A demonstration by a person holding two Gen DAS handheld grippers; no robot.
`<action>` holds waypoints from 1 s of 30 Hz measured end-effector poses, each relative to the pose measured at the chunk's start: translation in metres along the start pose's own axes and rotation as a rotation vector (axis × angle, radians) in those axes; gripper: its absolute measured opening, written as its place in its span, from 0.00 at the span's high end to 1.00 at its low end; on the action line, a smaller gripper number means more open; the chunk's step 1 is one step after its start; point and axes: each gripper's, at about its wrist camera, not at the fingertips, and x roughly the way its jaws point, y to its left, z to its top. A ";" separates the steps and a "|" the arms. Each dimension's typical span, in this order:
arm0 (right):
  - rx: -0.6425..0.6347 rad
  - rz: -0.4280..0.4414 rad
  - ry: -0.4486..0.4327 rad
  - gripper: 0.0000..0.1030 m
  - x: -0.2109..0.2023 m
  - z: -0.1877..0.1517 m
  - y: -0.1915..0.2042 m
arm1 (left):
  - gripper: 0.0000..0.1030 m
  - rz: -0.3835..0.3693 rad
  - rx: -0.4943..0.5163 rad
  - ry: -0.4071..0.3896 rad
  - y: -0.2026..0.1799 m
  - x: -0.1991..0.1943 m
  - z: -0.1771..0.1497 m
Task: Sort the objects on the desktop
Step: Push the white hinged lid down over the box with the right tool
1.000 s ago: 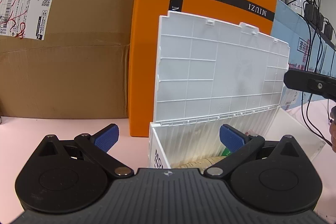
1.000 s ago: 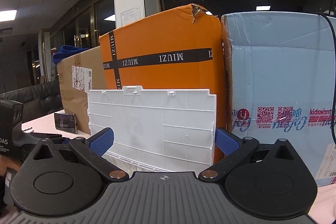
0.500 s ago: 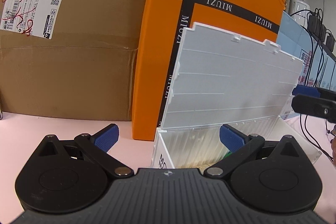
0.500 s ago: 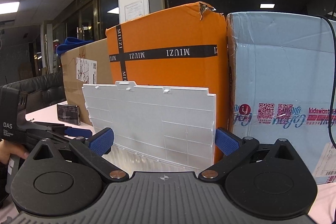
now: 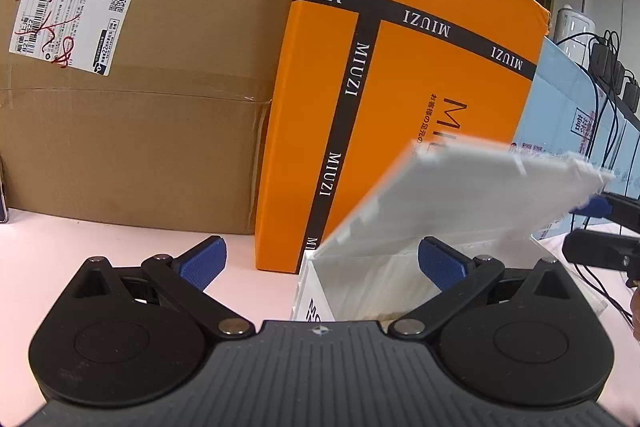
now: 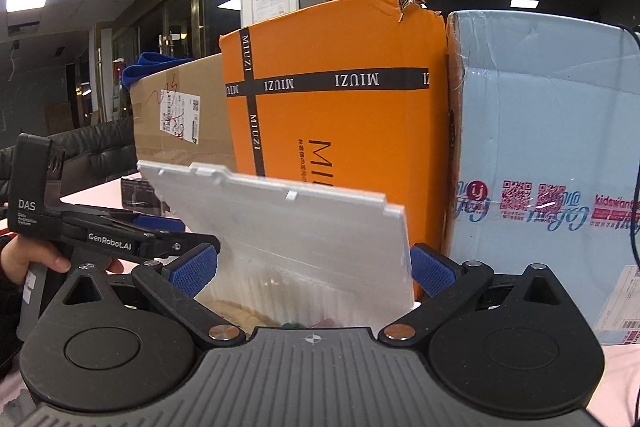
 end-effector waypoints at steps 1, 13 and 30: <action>-0.002 0.010 0.003 0.00 0.001 -0.001 0.001 | 0.00 -0.002 0.008 0.004 -0.002 0.000 -0.001; -0.017 -0.056 0.002 0.00 -0.003 -0.006 0.009 | 0.00 0.020 0.048 -0.009 -0.006 -0.015 -0.008; 0.036 -0.201 -0.037 0.00 -0.009 -0.022 0.011 | 0.00 0.090 -0.043 -0.150 0.019 -0.030 -0.038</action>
